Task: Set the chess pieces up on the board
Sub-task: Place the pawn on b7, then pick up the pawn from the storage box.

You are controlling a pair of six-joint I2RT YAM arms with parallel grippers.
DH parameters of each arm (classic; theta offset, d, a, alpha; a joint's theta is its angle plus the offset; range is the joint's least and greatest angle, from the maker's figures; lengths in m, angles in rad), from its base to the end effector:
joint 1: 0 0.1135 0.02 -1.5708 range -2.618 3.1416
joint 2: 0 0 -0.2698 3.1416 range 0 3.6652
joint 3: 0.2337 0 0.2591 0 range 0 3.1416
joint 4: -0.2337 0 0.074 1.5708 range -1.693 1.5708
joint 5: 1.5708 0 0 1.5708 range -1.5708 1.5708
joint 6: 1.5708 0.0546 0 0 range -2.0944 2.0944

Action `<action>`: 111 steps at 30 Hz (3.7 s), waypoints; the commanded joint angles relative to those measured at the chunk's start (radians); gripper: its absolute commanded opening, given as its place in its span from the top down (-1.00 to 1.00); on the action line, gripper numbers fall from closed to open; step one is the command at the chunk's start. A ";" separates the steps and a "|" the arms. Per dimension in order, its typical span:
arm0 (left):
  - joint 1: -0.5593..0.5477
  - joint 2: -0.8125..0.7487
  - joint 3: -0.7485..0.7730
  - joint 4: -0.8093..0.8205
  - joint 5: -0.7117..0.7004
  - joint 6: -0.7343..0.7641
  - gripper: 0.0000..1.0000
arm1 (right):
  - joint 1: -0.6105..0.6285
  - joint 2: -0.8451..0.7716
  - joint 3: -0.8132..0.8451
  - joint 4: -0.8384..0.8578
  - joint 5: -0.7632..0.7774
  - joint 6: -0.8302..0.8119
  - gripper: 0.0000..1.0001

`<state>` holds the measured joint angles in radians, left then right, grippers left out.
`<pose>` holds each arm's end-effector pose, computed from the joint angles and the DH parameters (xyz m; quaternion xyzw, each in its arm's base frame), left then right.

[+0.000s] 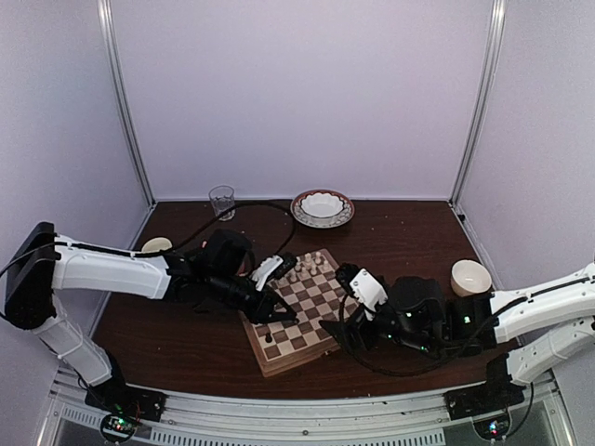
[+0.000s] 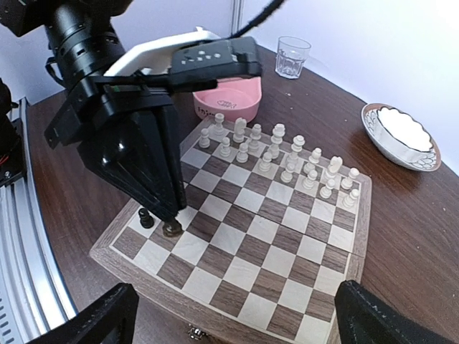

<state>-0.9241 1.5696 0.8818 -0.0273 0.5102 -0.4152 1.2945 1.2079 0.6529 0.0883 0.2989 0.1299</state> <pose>0.1862 -0.2909 0.1899 0.3229 0.8257 -0.4292 0.1723 0.0926 0.2676 0.2271 -0.3978 0.7462 0.2429 0.4754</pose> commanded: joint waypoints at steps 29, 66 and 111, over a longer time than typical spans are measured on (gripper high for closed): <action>-0.115 0.050 0.078 -0.258 -0.410 0.231 1.00 | -0.090 -0.110 -0.051 -0.060 0.330 0.154 -0.99; -0.145 -0.017 0.059 -0.238 -0.470 0.218 -0.10 | -0.102 -0.087 -0.033 -0.079 0.307 0.158 -0.99; -0.145 -0.415 -0.205 -0.031 -0.686 0.151 -0.53 | -0.606 0.006 0.116 -0.711 -0.168 0.428 0.18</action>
<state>-1.0641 1.1557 0.6754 -0.1043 -0.1783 -0.2543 0.7132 1.1614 0.7788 -0.6701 0.2390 0.5884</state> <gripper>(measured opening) 0.767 0.412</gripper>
